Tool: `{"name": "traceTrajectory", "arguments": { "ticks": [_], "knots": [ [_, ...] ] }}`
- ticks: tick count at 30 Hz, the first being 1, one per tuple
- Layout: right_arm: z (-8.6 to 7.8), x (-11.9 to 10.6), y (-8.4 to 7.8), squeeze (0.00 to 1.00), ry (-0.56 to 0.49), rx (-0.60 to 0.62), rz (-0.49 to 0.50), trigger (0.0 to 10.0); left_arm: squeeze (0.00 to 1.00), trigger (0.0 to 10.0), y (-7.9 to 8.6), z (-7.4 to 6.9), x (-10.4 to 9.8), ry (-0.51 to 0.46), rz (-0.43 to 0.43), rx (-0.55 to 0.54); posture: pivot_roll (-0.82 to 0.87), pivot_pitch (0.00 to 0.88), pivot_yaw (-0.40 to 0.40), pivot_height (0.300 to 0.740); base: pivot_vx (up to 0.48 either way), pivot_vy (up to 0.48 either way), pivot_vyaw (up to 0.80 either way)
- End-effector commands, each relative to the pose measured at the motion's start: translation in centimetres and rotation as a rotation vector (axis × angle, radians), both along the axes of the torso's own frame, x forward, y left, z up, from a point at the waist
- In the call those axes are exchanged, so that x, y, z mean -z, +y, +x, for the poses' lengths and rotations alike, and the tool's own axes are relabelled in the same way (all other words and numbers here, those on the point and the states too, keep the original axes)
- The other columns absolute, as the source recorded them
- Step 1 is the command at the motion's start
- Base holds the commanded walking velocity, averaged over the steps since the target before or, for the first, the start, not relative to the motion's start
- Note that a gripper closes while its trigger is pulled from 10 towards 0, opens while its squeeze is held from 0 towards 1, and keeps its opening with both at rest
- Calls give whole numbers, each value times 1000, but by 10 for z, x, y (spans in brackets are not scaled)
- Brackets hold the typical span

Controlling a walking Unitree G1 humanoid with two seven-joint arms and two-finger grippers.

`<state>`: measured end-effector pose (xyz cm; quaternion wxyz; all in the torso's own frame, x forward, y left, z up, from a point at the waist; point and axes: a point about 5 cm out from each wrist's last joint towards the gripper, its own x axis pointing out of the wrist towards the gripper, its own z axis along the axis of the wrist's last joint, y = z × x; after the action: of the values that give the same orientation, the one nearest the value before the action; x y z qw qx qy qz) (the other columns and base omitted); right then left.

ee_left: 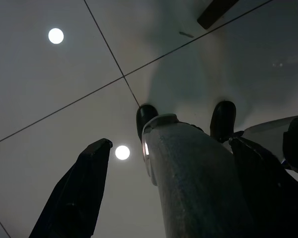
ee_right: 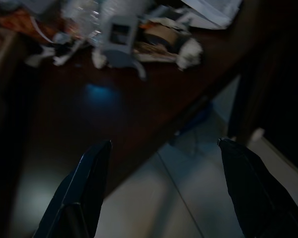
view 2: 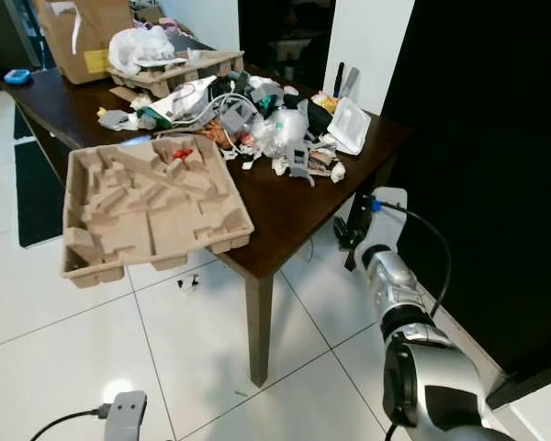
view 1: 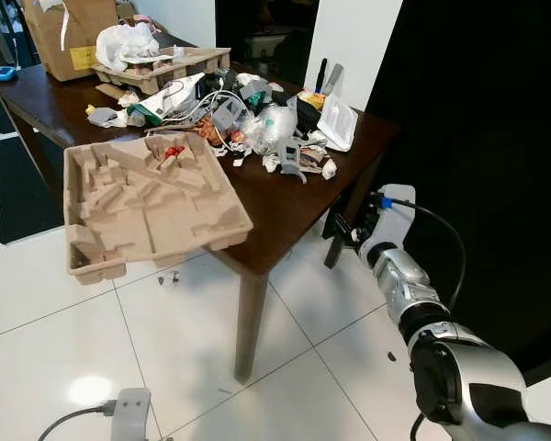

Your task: Picking trash to rubbish bin

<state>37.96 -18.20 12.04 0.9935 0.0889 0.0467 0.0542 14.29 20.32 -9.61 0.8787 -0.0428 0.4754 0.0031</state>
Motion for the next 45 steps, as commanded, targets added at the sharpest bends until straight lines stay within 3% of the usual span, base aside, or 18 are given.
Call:
{"name": "traceTrajectory", "arguments": {
  "ticks": [1,8,35,39,42,44,45],
  "knots": [
    [2,-5,2,0,-22,-6,29,10000,0,10000,4,-6,2,21,11,8,160,70,-60,740,296,0,0],
    [4,-10,7,0,-56,-53,100,10000,0,10000,2,-7,2,20,7,12,158,71,-63,740,329,0,0],
    [6,-17,9,0,-79,-82,81,10000,0,10000,-5,-5,3,15,-20,0,151,76,-74,740,312,0,0],
    [8,-28,22,0,-134,-206,80,10000,0,10000,-6,-8,4,19,-37,-13,154,81,-83,740,0,0,0],
    [8,-28,22,0,-134,-206,80,10000,0,10000,-6,-8,4,19,-37,-13,154,81,-83,740,0,0,0],
    [4,-26,45,0,-144,-388,-19,10000,0,10000,-6,-9,4,18,-48,-29,157,82,-88,740,0,0,0],
    [4,-26,45,0,-144,-388,-19,10000,0,10000,-6,-9,4,18,-48,-29,157,82,-88,740,0,0,0]
  ]
}}
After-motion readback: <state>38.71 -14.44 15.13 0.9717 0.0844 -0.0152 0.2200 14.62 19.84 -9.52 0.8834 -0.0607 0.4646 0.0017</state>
